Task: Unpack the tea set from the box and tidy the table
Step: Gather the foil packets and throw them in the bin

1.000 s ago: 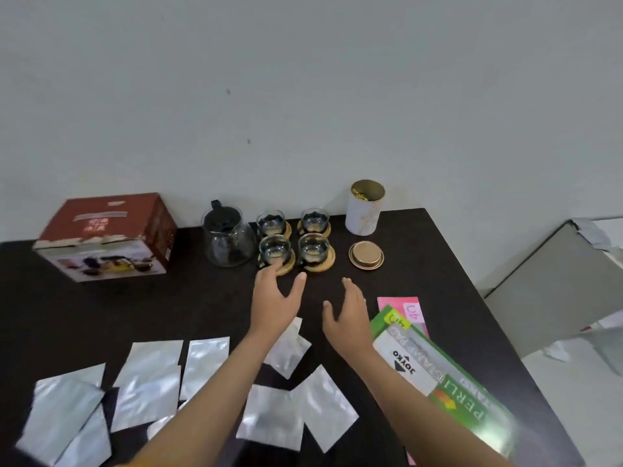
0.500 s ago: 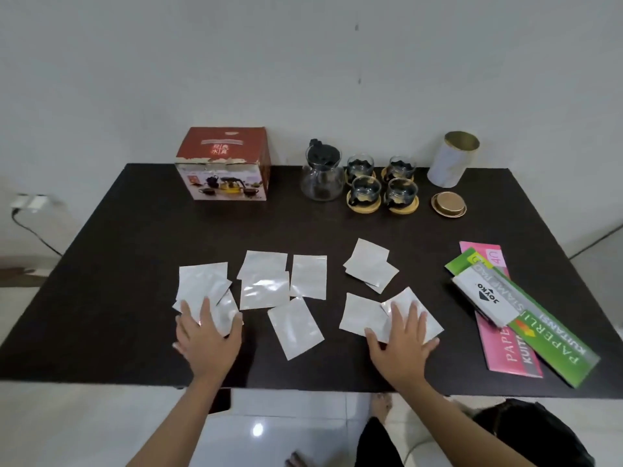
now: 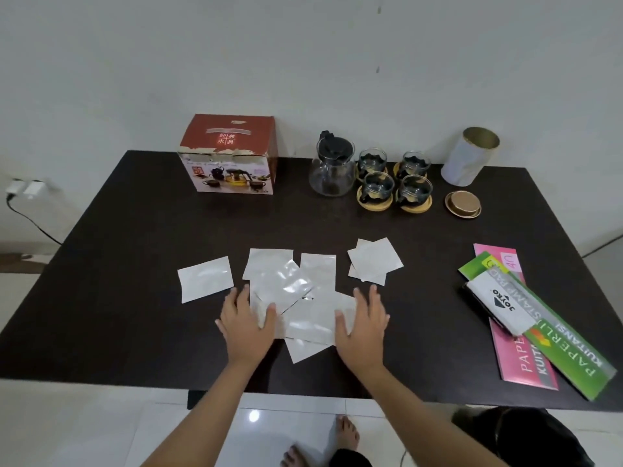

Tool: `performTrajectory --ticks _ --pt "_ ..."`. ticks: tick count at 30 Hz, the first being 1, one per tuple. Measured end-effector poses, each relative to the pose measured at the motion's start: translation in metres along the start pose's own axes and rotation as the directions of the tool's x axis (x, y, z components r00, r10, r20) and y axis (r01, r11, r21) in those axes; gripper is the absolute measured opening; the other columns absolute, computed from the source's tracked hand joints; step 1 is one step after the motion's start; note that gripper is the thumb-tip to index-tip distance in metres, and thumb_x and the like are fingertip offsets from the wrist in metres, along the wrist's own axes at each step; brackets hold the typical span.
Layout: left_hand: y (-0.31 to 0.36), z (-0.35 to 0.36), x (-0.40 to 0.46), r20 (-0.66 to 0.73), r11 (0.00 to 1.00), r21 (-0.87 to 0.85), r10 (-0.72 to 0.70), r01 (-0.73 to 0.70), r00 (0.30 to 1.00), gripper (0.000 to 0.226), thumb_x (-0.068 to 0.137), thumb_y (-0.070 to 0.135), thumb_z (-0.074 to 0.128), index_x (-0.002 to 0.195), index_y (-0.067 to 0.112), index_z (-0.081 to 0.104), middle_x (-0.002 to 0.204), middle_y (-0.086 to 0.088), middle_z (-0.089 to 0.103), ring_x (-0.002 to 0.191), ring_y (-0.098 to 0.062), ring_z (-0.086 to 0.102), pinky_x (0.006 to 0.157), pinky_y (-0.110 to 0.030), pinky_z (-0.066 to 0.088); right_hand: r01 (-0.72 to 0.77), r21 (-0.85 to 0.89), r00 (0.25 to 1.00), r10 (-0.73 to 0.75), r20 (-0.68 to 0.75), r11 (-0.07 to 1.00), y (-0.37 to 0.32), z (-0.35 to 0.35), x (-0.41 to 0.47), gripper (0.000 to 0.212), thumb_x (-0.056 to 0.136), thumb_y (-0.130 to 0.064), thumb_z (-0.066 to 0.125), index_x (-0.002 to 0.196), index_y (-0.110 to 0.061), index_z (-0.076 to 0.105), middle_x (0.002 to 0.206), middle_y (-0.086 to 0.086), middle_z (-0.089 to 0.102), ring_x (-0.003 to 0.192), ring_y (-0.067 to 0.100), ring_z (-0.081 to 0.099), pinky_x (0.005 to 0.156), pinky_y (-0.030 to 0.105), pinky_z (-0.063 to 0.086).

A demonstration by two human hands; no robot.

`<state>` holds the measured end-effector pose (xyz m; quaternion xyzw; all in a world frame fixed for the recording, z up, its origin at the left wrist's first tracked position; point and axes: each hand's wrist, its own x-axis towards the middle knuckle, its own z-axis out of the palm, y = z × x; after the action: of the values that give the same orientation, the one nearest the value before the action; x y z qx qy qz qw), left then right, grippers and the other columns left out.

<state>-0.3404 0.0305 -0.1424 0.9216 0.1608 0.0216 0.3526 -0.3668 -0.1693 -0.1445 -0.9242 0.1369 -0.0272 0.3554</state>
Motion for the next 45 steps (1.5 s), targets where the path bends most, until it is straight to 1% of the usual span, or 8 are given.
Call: performTrajectory --ticks 11,15,18,22,28,36,40,45 --pt "-0.015 -0.004 0.071 0.103 0.987 0.147 -0.079 0.064 0.992 0.070 0.091 0.051 0.050 0.147 0.016 0.029 0.161 -0.002 0.008 0.148 -0.021 -0.001 0.114 -0.058 -0.003 -0.190 -0.262 0.951 0.244 0.191 0.946 0.024 -0.031 0.126 0.067 0.097 -0.053 0.032 0.153 -0.023 0.012 0.162 0.004 -0.008 0.148 0.025 -0.011 0.113 0.060 -0.006" --pt "0.015 0.023 0.044 0.164 0.988 -0.153 0.052 -0.027 0.985 0.075 0.088 0.060 0.047 0.133 0.001 0.045 0.141 -0.018 0.045 0.137 -0.034 0.035 0.113 -0.057 0.025 -0.042 -0.146 0.972 0.074 0.221 0.988 0.010 -0.007 0.090 0.065 0.098 -0.051 0.033 0.153 -0.023 0.015 0.162 0.000 -0.006 0.148 0.019 -0.012 0.113 0.053 -0.013" --pt "0.022 0.026 0.028 0.078 0.951 -0.308 0.054 -0.027 0.995 0.055 0.091 0.036 0.059 0.138 0.010 0.045 0.140 -0.008 0.048 0.132 -0.023 0.041 0.111 -0.045 0.035 0.026 0.083 0.979 -0.043 0.199 0.996 0.000 -0.004 0.059 0.065 0.099 -0.046 0.039 0.153 -0.020 0.014 0.162 -0.004 -0.001 0.148 0.013 -0.007 0.115 0.046 -0.010" --pt "0.000 0.007 0.032 -0.070 0.995 -0.085 0.043 -0.049 0.997 0.061 0.087 0.043 0.059 0.138 0.011 0.047 0.153 -0.007 0.033 0.142 -0.025 0.027 0.115 -0.051 0.016 -0.063 -0.019 0.998 0.063 -0.020 0.998 0.012 -0.005 0.015 0.081 0.086 -0.063 0.029 0.150 -0.014 0.025 0.161 0.006 0.006 0.148 0.022 0.002 0.112 0.060 -0.002" --pt "-0.015 0.002 0.028 0.103 0.997 0.074 0.030 -0.037 0.994 0.066 0.092 0.049 0.051 0.149 0.020 0.030 0.161 0.004 0.010 0.148 -0.016 0.003 0.113 -0.057 -0.007 -0.364 -0.215 0.931 0.358 -0.071 0.906 0.024 0.010 -0.029 0.073 0.091 -0.054 0.024 0.150 -0.011 0.026 0.160 0.018 0.003 0.148 0.032 -0.001 0.109 0.067 0.001" --pt "0.030 0.037 -0.004 0.170 0.962 -0.269 0.091 -0.042 0.981 0.061 0.097 0.045 0.042 0.150 0.021 0.025 0.160 0.004 0.013 0.145 -0.003 0.002 0.117 -0.047 -0.012 -0.088 0.430 0.995 0.103 -0.012 0.899 -0.040 0.031 0.007 0.066 0.094 -0.044 0.030 0.151 -0.013 0.019 0.161 0.004 0.003 0.145 0.008 -0.006 0.116 0.027 0.000" --pt "0.019 0.018 0.004 0.094 0.952 -0.296 0.113 -0.080 0.989 0.089 0.079 0.067 0.043 0.150 0.017 0.023 0.160 0.004 0.013 0.146 -0.006 0.002 0.119 -0.054 0.002 -0.066 0.420 0.980 0.139 -0.144 0.905 -0.026 0.014 0.032 0.061 0.095 -0.039 0.036 0.148 -0.011 0.028 0.160 0.007 0.012 0.145 0.009 0.001 0.119 0.039 0.002" --pt "0.004 0.011 -0.005 0.347 0.924 0.181 0.260 -0.336 0.901 0.144 0.041 0.096 0.051 0.152 0.025 -0.008 0.157 0.005 -0.024 0.145 -0.013 -0.021 0.110 -0.052 -0.014 -0.123 0.151 0.991 0.114 0.069 0.981 -0.008 -0.004 0.099 0.065 0.097 -0.042 0.044 0.151 -0.016 0.020 0.162 0.003 0.006 0.148 0.019 -0.003 0.115 0.053 -0.006"
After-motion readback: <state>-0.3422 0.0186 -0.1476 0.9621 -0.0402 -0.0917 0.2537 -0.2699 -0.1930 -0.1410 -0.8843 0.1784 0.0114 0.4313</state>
